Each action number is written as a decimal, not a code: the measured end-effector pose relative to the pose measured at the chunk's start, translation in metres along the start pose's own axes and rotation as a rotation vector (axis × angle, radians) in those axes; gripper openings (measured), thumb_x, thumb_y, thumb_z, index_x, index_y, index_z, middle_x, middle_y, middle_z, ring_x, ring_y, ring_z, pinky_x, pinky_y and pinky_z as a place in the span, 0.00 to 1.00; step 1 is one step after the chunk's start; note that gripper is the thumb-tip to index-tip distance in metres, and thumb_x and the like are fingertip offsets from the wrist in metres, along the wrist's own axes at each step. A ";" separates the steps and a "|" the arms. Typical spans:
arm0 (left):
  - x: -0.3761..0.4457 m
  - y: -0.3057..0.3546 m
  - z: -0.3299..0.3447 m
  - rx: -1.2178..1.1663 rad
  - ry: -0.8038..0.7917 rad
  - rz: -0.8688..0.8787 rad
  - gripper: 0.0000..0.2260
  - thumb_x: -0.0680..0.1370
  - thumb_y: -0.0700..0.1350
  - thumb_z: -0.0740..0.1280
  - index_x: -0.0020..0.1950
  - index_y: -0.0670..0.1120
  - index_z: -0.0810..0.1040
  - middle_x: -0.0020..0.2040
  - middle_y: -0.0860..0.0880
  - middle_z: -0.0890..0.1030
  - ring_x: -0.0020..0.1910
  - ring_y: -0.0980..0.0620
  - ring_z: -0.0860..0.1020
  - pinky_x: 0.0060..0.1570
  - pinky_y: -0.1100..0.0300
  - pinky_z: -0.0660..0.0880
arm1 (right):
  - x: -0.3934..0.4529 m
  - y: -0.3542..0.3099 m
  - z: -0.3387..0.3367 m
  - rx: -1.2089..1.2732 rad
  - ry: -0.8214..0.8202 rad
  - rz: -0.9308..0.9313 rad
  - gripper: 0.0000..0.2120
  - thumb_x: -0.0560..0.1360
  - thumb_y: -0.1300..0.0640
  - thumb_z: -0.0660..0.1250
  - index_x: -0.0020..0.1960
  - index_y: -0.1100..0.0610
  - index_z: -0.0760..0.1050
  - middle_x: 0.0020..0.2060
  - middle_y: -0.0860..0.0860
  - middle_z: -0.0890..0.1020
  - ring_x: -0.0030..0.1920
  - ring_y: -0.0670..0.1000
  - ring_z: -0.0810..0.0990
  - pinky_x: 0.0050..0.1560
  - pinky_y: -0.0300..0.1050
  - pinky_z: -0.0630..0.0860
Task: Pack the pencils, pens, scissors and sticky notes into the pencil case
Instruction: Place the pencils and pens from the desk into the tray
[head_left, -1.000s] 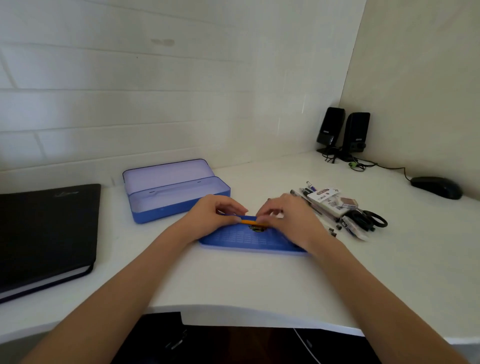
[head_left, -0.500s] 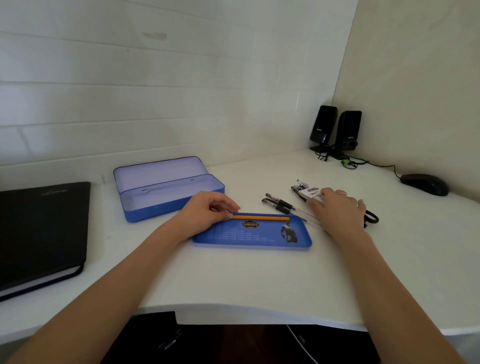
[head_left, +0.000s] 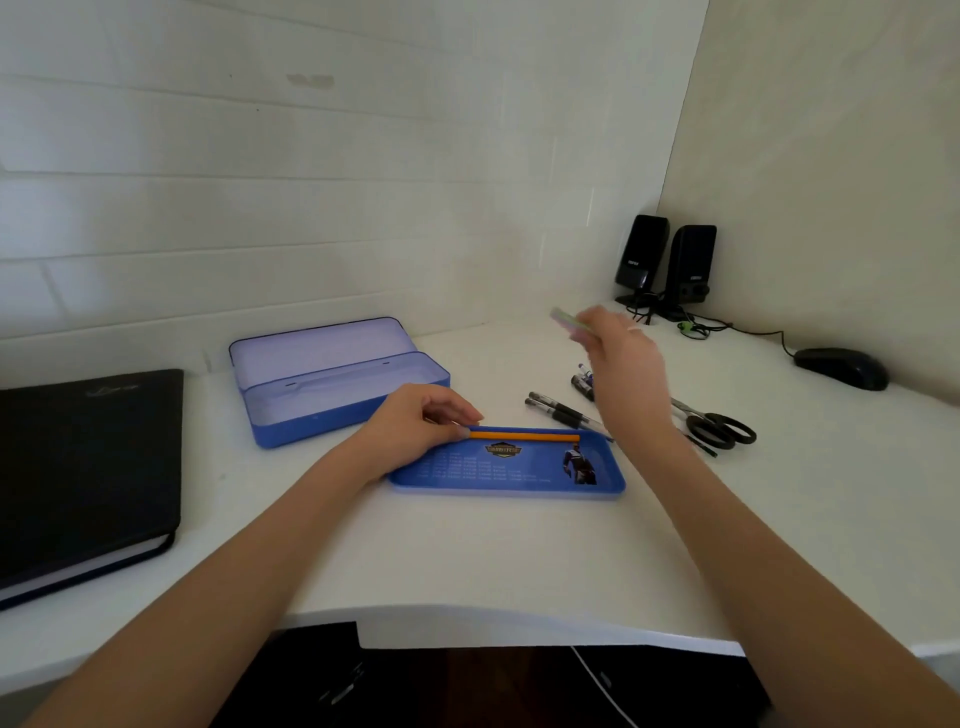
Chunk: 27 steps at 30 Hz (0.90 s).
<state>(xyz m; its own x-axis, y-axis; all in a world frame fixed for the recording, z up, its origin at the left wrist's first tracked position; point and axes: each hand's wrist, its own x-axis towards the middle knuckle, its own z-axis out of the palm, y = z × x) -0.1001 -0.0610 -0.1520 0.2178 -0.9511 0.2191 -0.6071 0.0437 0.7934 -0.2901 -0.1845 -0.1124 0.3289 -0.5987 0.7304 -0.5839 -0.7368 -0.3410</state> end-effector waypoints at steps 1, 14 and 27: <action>0.000 0.000 0.000 -0.003 -0.001 0.003 0.08 0.73 0.38 0.71 0.47 0.50 0.82 0.43 0.53 0.84 0.45 0.57 0.80 0.47 0.67 0.73 | 0.007 -0.007 0.009 -0.010 -0.087 -0.048 0.09 0.80 0.57 0.58 0.54 0.60 0.75 0.44 0.56 0.79 0.38 0.55 0.75 0.36 0.46 0.68; 0.001 -0.001 0.000 -0.019 0.001 0.007 0.07 0.72 0.38 0.72 0.45 0.49 0.82 0.41 0.54 0.83 0.40 0.61 0.78 0.44 0.69 0.73 | 0.020 -0.024 0.069 -0.166 -0.794 0.019 0.24 0.81 0.42 0.41 0.76 0.42 0.51 0.77 0.44 0.54 0.78 0.50 0.46 0.72 0.66 0.36; 0.001 0.001 0.000 0.010 0.000 -0.001 0.09 0.72 0.39 0.72 0.43 0.54 0.82 0.45 0.53 0.84 0.47 0.54 0.80 0.49 0.65 0.74 | -0.010 0.064 -0.007 -0.187 -0.332 0.516 0.06 0.73 0.52 0.68 0.49 0.49 0.82 0.48 0.51 0.83 0.53 0.55 0.78 0.59 0.53 0.67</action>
<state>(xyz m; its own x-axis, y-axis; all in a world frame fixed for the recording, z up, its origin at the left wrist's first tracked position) -0.1005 -0.0625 -0.1513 0.2189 -0.9511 0.2181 -0.6148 0.0391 0.7877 -0.3359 -0.2240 -0.1376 0.1657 -0.9491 0.2677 -0.8384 -0.2786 -0.4685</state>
